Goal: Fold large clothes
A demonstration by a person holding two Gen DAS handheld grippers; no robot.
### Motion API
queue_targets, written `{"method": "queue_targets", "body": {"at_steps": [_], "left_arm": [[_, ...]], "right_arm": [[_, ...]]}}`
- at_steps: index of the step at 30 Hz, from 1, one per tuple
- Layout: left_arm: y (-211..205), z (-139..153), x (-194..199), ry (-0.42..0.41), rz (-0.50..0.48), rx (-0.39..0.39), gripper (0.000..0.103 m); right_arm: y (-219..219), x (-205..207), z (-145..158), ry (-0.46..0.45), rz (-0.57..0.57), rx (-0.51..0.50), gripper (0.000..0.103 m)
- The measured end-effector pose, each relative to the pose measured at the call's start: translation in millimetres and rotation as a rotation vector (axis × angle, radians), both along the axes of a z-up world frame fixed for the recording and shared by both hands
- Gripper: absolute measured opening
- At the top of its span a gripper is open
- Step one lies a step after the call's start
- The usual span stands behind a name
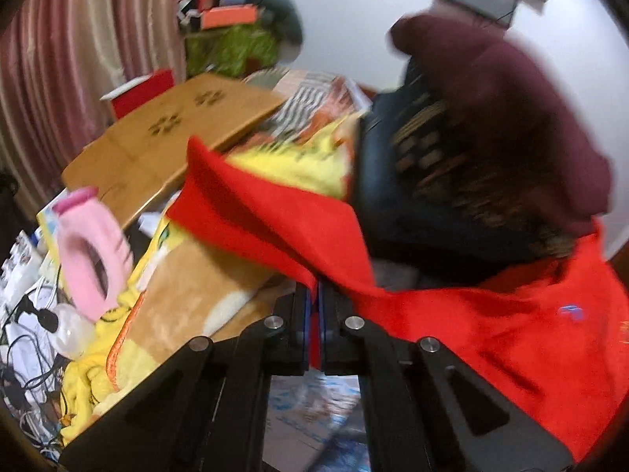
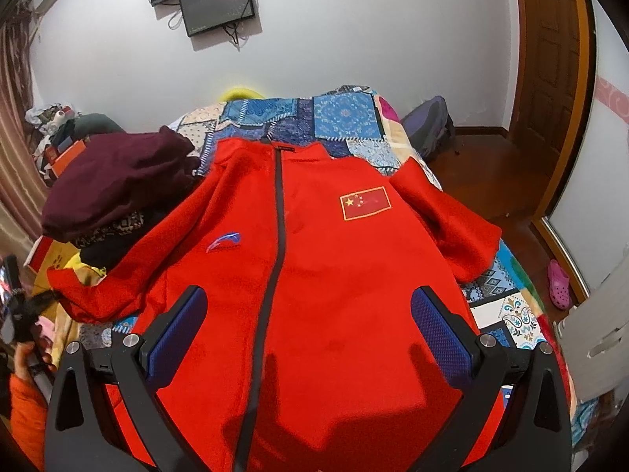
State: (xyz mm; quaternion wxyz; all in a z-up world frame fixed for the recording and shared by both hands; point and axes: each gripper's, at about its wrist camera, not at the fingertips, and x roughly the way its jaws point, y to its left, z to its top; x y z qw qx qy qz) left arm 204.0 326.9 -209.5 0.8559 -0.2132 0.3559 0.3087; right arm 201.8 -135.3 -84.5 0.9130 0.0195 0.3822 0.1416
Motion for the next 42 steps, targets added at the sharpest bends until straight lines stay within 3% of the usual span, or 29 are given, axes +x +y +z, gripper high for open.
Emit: {"method": "queue_targets", "body": {"at_steps": [6,11,19,26,32,38,42], "left_arm": [[-47,69,-3,-0.135,-0.115,0.061,0.001],[-90,113,1,-0.238,-0.245,0.032,0.001],[-171,152,40,-0.308,-0.483,0.008,0.001],[-252,147,94,-0.238,-0.694,-0.04,0.001],[-306,116,120,-0.117,-0.839,-0.062,0.001],[-338,83,128,-0.004,-0.936,-0.109,0.001],[-343,79,120,0.03,-0.969,-0.099,0.005]], "right_arm": [[3,-8,12,-0.047,0.028,-0.009,0.103],[5,-9,24,-0.077,0.064,0.029,0.103],[4,-1,34,-0.108,0.113,0.067,0.103],[-10,5,31,-0.088,0.106,0.081,0.103],[-26,6,24,-0.072,0.079,0.05,0.103],[-40,10,19,-0.045,0.062,0.034,0.103],[-43,10,16,-0.035,0.059,0.021,0.103]]}}
